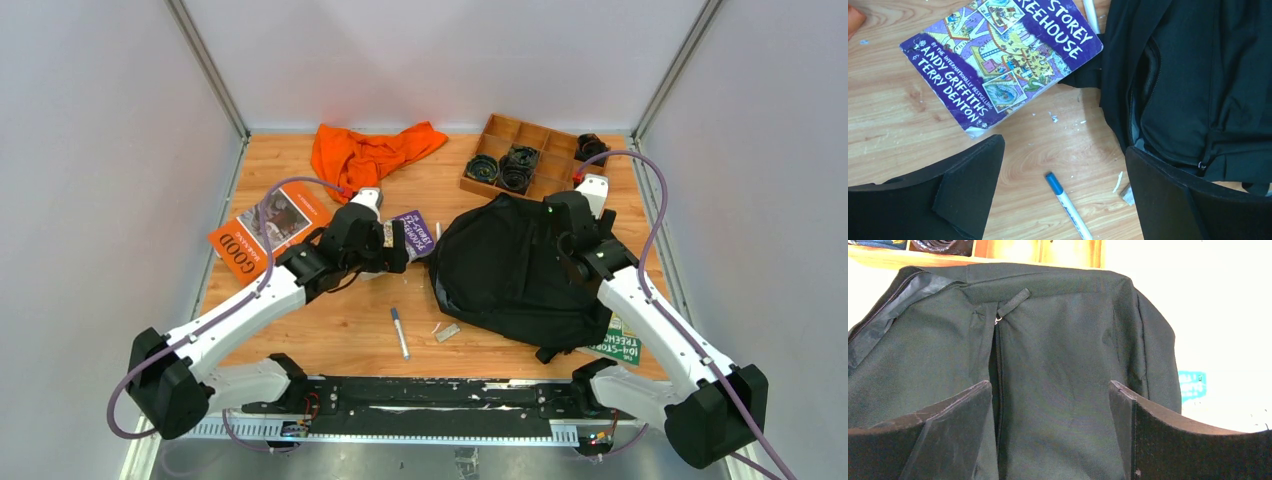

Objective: Pack the student bag
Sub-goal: Pick up the student bag at the center of the board.

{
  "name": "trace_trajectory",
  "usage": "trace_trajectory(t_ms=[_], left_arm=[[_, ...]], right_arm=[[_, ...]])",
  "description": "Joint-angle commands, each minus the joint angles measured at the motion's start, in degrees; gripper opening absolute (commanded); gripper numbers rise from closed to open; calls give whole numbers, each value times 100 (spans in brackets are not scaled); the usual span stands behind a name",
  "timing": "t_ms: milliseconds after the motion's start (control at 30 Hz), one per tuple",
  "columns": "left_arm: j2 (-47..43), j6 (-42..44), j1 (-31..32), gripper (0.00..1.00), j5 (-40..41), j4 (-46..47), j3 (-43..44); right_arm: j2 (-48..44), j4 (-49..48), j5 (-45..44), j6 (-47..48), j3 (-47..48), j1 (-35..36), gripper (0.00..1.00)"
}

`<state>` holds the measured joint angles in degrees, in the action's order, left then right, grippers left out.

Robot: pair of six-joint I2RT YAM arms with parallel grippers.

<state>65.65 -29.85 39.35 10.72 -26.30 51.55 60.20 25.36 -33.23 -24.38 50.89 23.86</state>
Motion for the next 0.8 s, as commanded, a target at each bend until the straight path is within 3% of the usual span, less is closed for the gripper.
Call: trace_trajectory(t_ms=[0, 133, 333, 433, 567, 767], left_arm=[[-442, -236, 20, 100, 202, 403, -296], [-692, -520, 20, 100, 1144, 25, -327], [-894, -401, 20, 100, 1323, -274, -268], [-1252, -870, 21, 100, 1877, -136, -484], [-1693, -287, 20, 100, 761, 1157, -867], [128, 62, 113, 100, 78, 271, 522]], right_arm=[[-59, 123, -211, 11, 43, 81, 90], [-117, 223, -378, -106, -6, 82, 90], [-231, 302, -393, -282, -93, 84, 90], [-247, 311, -336, -421, -121, 77, 90], [-385, 600, -290, -684, 62, 79, 90], [-813, 364, -298, -537, -131, 84, 90]])
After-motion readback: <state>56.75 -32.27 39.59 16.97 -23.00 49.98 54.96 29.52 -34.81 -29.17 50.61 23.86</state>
